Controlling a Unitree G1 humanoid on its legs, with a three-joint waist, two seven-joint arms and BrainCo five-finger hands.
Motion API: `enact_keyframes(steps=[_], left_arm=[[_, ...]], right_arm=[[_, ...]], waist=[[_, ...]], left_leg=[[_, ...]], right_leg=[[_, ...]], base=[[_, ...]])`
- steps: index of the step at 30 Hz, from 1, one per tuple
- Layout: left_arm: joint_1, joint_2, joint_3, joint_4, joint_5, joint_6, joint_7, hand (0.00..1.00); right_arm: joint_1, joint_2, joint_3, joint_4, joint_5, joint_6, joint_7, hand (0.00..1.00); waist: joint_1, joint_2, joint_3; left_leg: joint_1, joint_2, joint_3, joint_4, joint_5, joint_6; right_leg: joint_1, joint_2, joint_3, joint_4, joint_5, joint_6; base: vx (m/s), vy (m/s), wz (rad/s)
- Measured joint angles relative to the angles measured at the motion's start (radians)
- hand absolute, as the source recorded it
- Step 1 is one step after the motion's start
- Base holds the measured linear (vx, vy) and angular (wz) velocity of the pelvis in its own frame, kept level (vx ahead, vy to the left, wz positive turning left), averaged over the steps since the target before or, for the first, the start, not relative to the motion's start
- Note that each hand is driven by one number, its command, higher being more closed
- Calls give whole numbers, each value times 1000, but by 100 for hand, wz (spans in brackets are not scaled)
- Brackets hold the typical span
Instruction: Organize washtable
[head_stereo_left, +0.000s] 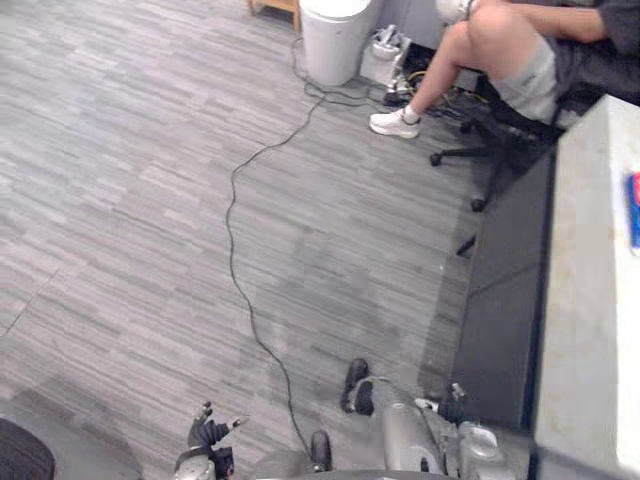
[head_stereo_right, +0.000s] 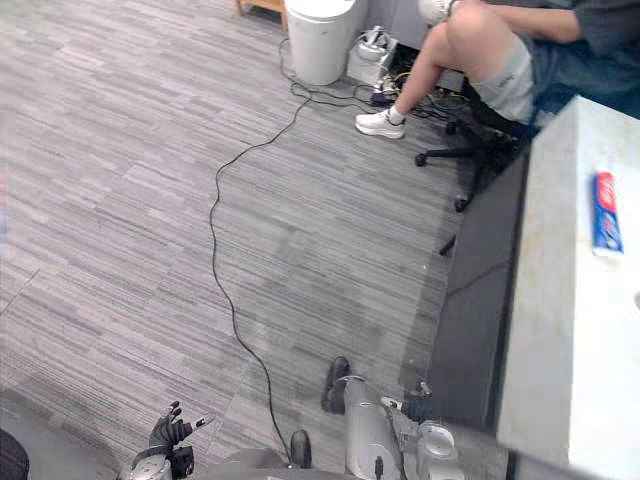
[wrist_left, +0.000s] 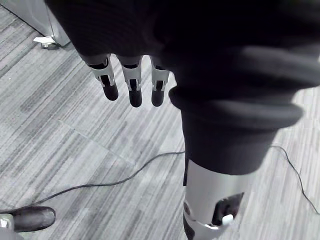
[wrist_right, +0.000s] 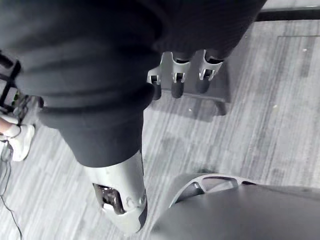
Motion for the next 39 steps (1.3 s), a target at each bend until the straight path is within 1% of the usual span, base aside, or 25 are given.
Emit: enact_keyframes(steps=[1, 3, 6, 8, 11, 13, 14, 15, 17, 18, 20, 22, 23, 24, 26, 27, 28, 29, 31, 32, 33, 34, 36, 38, 39], left_arm=[[21, -51, 28, -23, 6, 5, 0, 0], [27, -68, 30, -61, 8, 7, 0, 0], [-1, -85, 22, -113, 8, 1, 0, 0], [-10, -93, 11, -119, 8, -2, -1, 0], [-14, -99, -3, -138, 7, -13, -4, 0], [-16, -97, -13, -141, 7, -21, -2, 0], [-8, -100, -12, -134, 6, -26, 0, 0], [-8, -102, -10, -130, 7, -29, 0, 0], [-13, -67, -9, -126, 11, -33, 1, 0], [-14, -65, -10, -125, 21, -31, 2, 0], [-14, -69, -18, -125, 31, -27, 1, 0], [-17, -71, -37, -126, 32, -26, 2, 0], [-18, -71, -36, -126, 32, -27, 2, 0], [-18, -66, -35, -117, 32, -26, 2, 0], [-21, -43, -37, -92, 32, -25, 1, 0], [-34, -29, -42, -60, 32, -23, 1, 0], [-47, -24, -45, -32, 32, -13, 1, 0], [-50, -21, -50, -23, 32, -12, 0, 0], [-38, -13, -68, -18, 50, -11, -3, 0], [-32, -13, -67, -17, 52, -11, -4, 0], [-27, -23, -59, -17, 52, -9, -3, 0], [-14, -47, -53, -19, 57, -10, -6, 0], [-9, -56, -52, -20, 71, -11, -7, 0], [-5, -58, -53, -22, 72, -10, -21, 0], [-9, -59, -52, -22, 72, -10, -23, 0]], right_arm=[[11, -3, 21, -52, 3, 1, 3, 0], [2, 18, 37, -84, 16, -3, 3, 0], [2, 37, 55, -102, 32, -2, 2, 0], [4, 38, 55, -115, 32, -2, -1, 0], [12, 45, 54, -145, 38, -2, -3, 0], [15, 46, 55, -145, 38, -2, -7, 0], [22, 44, 55, -146, 36, -3, -9, 0], [35, 50, 52, -139, 32, -1, -9, 0], [75, 90, 72, -143, 27, 2, -2, 0], [81, 104, 76, -142, 26, 4, 7, 0], [80, 112, 77, -142, 26, 4, 9, 0], [73, 112, 75, -142, 24, 0, 12, 0], [70, 112, 76, -141, 23, 1, 15, 0], [59, 111, 76, -135, 15, -2, 22, 0], [6, 100, 85, -71, -6, -3, 30, 0], [-23, 91, 85, -37, -11, -1, 29, 0], [-38, 77, 85, -9, -11, -1, 30, 0], [-37, 72, 85, -3, -13, 0, 30, 0], [7, 53, 72, -1, -20, -1, 30, 0], [22, 47, 70, 2, -20, -1, 31, 0], [24, 32, 56, 12, -18, -1, 31, 0], [14, 24, 32, 12, -20, -4, 31, 0], [22, 23, 11, 13, -18, -1, 29, 0], [22, 27, 10, 10, -9, -1, 28, 0], [22, 27, 9, 10, -9, -1, 28, 0]], waist=[[20, 46, 2], [38, 74, 4], [57, 62, 9], [72, 51, 11], [81, 39, 16], [92, 40, 13], [100, 59, 1], [105, 50, -10], [95, -20, -46], [93, -35, -51], [102, -41, -50], [100, -34, -51], [100, -32, -51], [96, -25, -52], [79, -21, -53], [75, -14, -49], [76, -3, -39], [75, -2, -36], [59, -13, -41], [49, -24, -46], [51, -9, -52], [44, 33, -52], [45, 69, -53], [50, 66, -48], [52, 61, -51]], left_leg=[[-96, 80, 85, 292, 5, 11], [-185, 215, 130, 551, -29, 59], [-264, 295, 79, 595, -56, 38], [-323, 303, 32, 532, -68, 22], [-430, 234, -133, 340, -59, 7], [-458, 219, -239, 195, -21, -53], [-452, 243, -286, 123, 32, -84], [-447, 249, -245, 184, 75, -32], [-421, 246, -129, 233, 4, 17], [-389, 262, -67, 246, -11, 41], [-309, 273, 10, 222, -27, 62], [-175, 274, 112, 136, -32, 68], [-144, 276, 144, 110, -32, 67], [-93, 274, 187, 60, -32, 67], [-61, 276, 259, 7, -31, 67], [-48, 274, 298, -12, -31, 67], [-24, 268, 322, -35, -31, 63], [-10, 258, 323, -46, -29, 46], [60, 195, 312, -58, -43, 9], [74, 177, 309, -51, -49, 0], [88, 184, 307, -21, -61, -20], [51, 239, 286, 129, -59, -31], [-13, 325, 238, 357, -59, -46], [-74, 384, 142, 532, -64, -38], [-95, 385, 115, 544, -68, -32]], right_leg=[[69, 33, 9, -56, -49, 3], [136, 88, 92, -66, -90, 4], [247, 95, 225, -67, -153, 38], [297, 91, 321, -81, -174, 63], [358, 60, 478, -92, -214, 118], [370, 48, 590, -86, -248, 168], [372, 59, 661, -58, -293, 206], [375, 53, 720, -28, -325, 225], [349, -3, 766, 17, -304, 264], [327, -18, 750, 60, -262, 291], [287, -49, 689, 156, -214, 336], [222, -115, 453, 272, -228, 317], [211, -121, 398, 273, -235, 310], [189, -127, 278, 251, -243, 297], [131, -106, 139, 179, -239, 289], [88, -105, 15, 144, -221, 258], [67, -93, -99, 104, -185, 200], [63, -79, -134, 83, -166, 170], [72, -37, -121, -1, -57, 72], [86, -38, -125, -22, -55, 16], [115, -28, -121, -32, -85, 12], [157, 19, -92, -93, -85, 23], [212, 85, -35, -137, -95, 32], [271, 137, 48, -145, -127, 25], [280, 141, 71, -145, -128, 31]], base=[[653, -60, -49], [616, -6, -123], [537, 53, -119], [500, 191, -144], [433, 299, -140], [490, 449, -187], [357, 383, -183], [451, 500, -188], [485, 515, -148], [400, 431, -137], [329, 389, -135], [252, 341, -136], [170, 236, -120], [154, 199, -118], [135, 165, -114], [141, 128, -108], [151, 117, -98], [189, 78, -69], [309, -8, -18], [364, -57, -14], [336, 5, -58], [389, 3, -80], [301, 8, -93], [301, -8, -118], [210, -12, -97]])
